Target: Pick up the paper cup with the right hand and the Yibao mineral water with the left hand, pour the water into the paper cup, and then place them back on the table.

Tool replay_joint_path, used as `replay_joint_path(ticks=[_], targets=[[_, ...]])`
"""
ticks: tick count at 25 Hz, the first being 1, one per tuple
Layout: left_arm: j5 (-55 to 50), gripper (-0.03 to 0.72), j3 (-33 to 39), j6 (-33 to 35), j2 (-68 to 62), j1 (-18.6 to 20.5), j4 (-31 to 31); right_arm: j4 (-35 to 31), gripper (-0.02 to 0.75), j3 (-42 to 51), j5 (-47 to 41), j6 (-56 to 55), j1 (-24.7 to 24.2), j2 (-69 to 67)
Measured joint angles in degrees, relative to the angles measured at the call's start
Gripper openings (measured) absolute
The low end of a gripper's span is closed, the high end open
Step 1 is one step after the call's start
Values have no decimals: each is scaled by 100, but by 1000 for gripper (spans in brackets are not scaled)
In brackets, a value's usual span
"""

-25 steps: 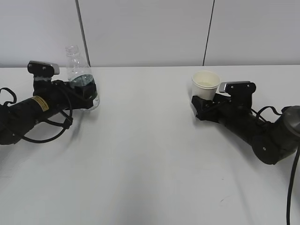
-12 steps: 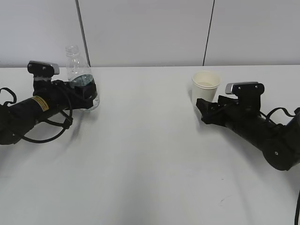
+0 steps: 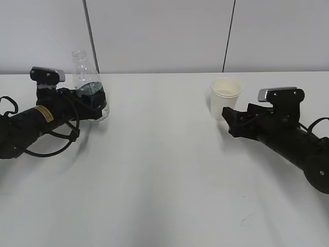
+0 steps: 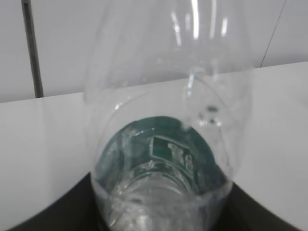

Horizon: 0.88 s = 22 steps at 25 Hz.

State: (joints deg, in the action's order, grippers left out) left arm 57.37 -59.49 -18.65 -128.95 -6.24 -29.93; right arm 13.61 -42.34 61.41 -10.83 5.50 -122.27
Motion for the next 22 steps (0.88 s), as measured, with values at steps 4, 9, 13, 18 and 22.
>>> replay_joint_path(ticks=[4, 9, 13, 18, 22], targets=[[28, 377, 0, 0, 0, 0, 0, 0, 599, 212, 8, 0, 0, 267], [49, 569, 0, 0, -2, 0, 21, -36, 596, 365, 89, 8, 0, 507], [49, 631, 0, 0, -2, 0, 126, -45, 596, 398, 155, 8, 0, 580], [49, 638, 0, 0, -2, 0, 165, -45, 595, 398, 155, 8, 0, 580], [50, 638, 98, 0, 147, 0, 165, -45, 595, 398, 163, 8, 0, 580]])
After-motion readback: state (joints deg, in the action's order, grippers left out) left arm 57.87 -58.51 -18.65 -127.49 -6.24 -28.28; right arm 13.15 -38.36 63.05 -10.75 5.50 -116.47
